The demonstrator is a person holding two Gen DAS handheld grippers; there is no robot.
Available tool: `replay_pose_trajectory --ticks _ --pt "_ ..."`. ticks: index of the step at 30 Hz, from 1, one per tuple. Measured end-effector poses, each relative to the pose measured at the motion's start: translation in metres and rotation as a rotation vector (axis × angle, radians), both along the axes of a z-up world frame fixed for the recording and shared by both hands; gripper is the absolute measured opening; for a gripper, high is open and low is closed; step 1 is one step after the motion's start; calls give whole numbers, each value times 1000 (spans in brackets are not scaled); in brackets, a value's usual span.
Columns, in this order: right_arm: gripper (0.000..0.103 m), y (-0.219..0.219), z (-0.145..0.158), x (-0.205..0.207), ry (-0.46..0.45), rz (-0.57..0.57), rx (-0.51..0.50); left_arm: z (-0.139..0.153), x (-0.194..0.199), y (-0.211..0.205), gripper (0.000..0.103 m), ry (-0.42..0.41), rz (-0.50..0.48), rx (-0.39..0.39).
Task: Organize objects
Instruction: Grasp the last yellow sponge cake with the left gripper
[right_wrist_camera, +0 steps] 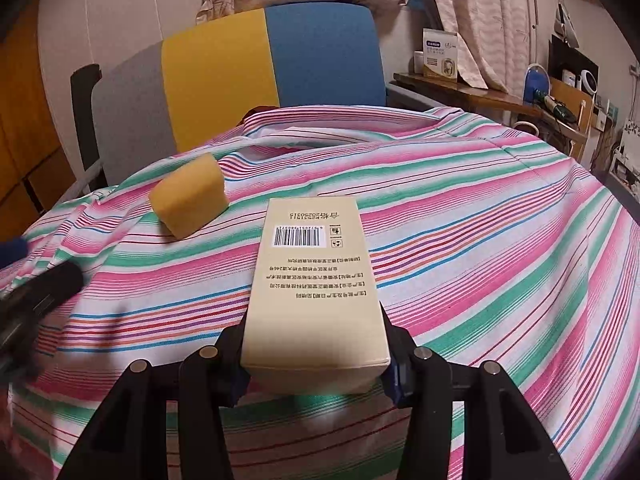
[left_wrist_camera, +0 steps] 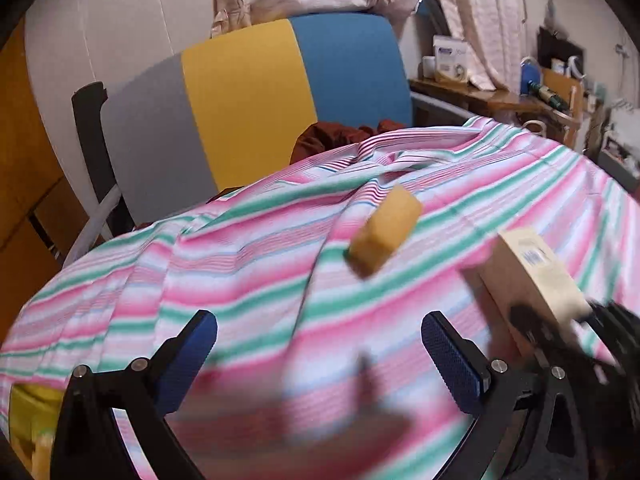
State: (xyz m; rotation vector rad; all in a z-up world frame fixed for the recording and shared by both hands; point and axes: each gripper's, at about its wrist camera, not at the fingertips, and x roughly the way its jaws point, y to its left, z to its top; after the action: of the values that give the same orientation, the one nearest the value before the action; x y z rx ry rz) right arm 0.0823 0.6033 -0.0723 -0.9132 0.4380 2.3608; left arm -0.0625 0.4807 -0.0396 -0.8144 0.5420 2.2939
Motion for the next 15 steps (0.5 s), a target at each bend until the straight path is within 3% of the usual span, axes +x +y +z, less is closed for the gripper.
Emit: replay_pose_trajectory --ticks 10,13,15 --pt "51 8 -9 3 3 -31 -44 -15 -23 65 101 56 -53 -1" --pt "52 7 -9 3 3 -33 -42 -21 -25 76 86 45 -85 10" --pt "52 7 -10 3 1 -33 -39 -29 -28 82 68 15 -105 -3"
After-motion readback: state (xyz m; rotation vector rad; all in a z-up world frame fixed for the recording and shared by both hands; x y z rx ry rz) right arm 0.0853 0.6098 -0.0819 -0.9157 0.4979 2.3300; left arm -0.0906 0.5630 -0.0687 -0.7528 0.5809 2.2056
